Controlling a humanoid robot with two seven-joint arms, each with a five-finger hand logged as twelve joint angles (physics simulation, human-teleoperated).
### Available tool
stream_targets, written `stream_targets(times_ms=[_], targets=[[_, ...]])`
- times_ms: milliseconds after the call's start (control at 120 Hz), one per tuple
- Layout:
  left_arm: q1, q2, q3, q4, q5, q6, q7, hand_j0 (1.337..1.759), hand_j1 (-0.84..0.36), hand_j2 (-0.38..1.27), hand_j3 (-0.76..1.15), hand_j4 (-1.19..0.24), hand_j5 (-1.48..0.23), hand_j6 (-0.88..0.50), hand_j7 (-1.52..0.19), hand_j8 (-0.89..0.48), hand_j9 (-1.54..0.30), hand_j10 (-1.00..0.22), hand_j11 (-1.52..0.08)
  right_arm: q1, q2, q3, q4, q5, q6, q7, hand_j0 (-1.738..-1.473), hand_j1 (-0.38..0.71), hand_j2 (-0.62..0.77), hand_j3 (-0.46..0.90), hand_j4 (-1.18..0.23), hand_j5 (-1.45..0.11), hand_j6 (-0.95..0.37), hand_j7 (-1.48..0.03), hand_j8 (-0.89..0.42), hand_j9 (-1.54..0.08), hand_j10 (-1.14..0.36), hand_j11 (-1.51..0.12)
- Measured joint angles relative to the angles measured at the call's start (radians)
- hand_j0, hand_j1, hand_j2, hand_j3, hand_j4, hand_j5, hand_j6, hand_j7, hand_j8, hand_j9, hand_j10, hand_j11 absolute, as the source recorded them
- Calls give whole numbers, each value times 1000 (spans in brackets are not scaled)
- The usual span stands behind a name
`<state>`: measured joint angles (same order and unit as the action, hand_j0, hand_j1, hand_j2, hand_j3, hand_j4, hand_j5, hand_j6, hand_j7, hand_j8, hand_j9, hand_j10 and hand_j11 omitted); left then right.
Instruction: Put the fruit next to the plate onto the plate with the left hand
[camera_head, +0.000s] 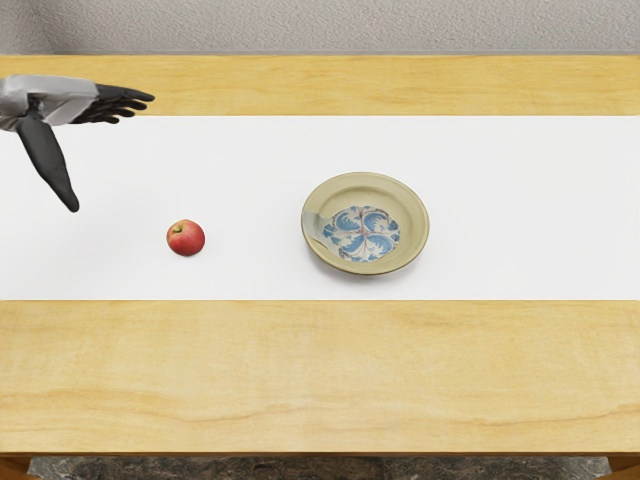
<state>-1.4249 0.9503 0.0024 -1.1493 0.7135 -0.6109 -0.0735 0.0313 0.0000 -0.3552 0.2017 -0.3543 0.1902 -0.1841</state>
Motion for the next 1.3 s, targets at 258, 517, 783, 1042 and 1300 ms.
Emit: stream_targets(times_ms=[258,517,783,1042,1300], targets=[[-3,-4,-11,0,-12,0,73,1658,349,1,0,-6,-1,-7,0,-6,0,-5,0,-16,0,190,-2,142,-2,0,-1658,-331,-3,0,-15,-20,-15,-20,-15,-20,-15,-20],[-46,-55,-59,-249,-24,0,585,1658,349,0,0,-5,-1,-6,0,-6,0,-4,0,-13,0,231,-2,174,-3,0,-1658,-331,-3,0,-15,-20,-15,-20,-15,-20,-15,-20],[-37,-178,-71,-381,130,152,677,1658,349,0,0,-4,-1,-6,0,-5,0,-4,0,-11,0,235,-3,176,-3,0,-1658,-331,-3,0,-15,-20,-15,-20,-15,-20,-15,-20],[50,-232,-66,-383,257,280,684,1658,349,1,0,-4,-1,-5,0,-5,0,-3,0,-11,0,235,-3,176,-3,0,-1658,-331,-3,0,-15,-20,-15,-20,-15,-20,-15,-20],[116,-290,-63,-344,341,329,684,1658,346,2,0,-7,-5,-8,-4,-8,-4,-6,-4,-11,0,236,-2,176,-3,0,-1658,-331,-3,0,-15,-19,-15,-20,-15,-20,-15,-20]])
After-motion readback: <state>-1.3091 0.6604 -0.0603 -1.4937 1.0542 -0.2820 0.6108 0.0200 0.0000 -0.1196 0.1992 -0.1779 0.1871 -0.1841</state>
